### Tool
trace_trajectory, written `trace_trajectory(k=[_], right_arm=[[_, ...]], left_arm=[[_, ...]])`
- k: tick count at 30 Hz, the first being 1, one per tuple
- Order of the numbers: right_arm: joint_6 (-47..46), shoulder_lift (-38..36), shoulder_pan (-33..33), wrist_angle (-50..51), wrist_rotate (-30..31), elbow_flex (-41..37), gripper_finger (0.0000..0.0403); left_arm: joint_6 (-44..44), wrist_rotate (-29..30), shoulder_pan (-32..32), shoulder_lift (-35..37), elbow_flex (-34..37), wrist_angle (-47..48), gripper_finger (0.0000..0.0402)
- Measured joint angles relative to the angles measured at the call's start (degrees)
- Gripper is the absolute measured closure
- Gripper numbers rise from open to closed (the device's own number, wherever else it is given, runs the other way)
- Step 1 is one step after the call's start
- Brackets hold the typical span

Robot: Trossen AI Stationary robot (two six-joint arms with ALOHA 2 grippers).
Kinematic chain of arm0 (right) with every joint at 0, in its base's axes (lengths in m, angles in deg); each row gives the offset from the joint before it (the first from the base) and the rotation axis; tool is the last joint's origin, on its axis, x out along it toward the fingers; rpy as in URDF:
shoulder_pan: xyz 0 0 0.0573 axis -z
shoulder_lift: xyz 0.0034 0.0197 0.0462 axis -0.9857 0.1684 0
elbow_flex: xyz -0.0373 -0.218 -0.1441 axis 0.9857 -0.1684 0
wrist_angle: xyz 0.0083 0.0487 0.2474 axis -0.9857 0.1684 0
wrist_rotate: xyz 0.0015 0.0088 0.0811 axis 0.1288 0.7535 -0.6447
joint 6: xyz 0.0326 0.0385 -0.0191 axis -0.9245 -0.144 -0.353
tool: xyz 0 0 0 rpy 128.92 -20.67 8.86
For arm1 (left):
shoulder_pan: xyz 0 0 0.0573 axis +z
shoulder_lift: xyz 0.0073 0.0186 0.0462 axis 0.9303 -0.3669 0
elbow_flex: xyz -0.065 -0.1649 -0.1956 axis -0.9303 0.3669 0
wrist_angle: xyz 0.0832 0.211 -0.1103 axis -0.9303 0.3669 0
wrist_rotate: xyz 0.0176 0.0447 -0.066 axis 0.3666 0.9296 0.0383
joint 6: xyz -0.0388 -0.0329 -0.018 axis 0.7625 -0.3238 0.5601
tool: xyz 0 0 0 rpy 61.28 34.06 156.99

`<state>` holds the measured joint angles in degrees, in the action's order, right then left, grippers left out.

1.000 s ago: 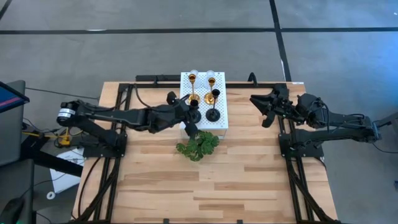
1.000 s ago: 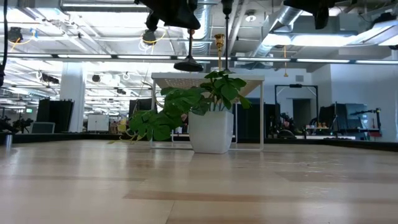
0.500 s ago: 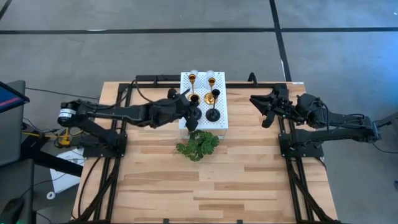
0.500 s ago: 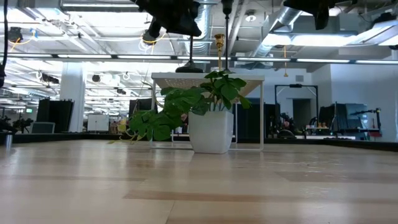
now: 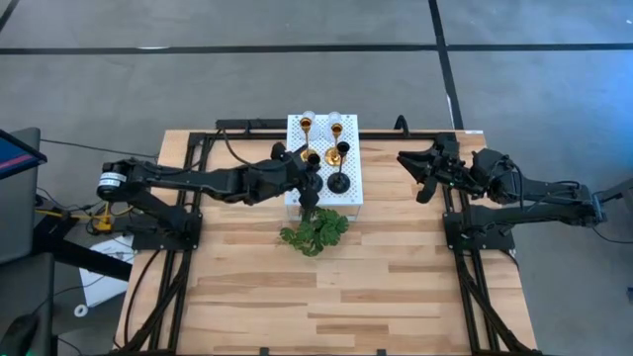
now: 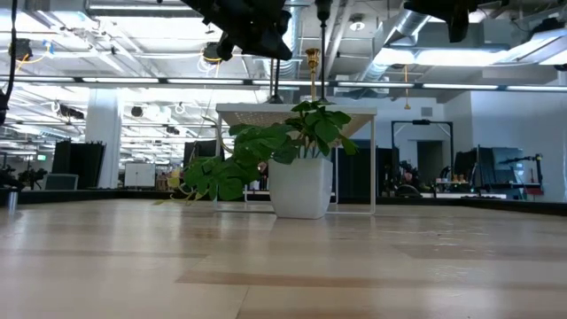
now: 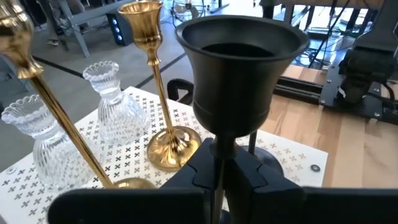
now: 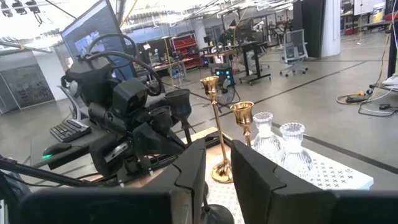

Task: Pick & Place candle stick holders
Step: Align the black candle holder with the other black candle holder on the shelf, then return to Home Position

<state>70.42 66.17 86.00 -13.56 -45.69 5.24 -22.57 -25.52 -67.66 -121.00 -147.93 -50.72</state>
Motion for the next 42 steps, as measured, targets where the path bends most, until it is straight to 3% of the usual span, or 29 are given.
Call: trace_trajectory(k=[16,29,42], right_arm=[[0.0,0.0,0.0,1.6,0.0,0.0,0.0334],[0.0,0.0,0.0,1.6,0.0,0.0,0.0334],[0.0,0.0,-0.1,1.5,-0.2,0.0,0.0334]], left_arm=[[0.0,0.0,0.0,-0.4,0.0,-0.4,0.0353],[-0.1,-0.1,0.0,-0.1,0.1,-0.8,0.0249],[-0.3,0.0,-0.9,7.5,0.1,3.9,0.0173]])
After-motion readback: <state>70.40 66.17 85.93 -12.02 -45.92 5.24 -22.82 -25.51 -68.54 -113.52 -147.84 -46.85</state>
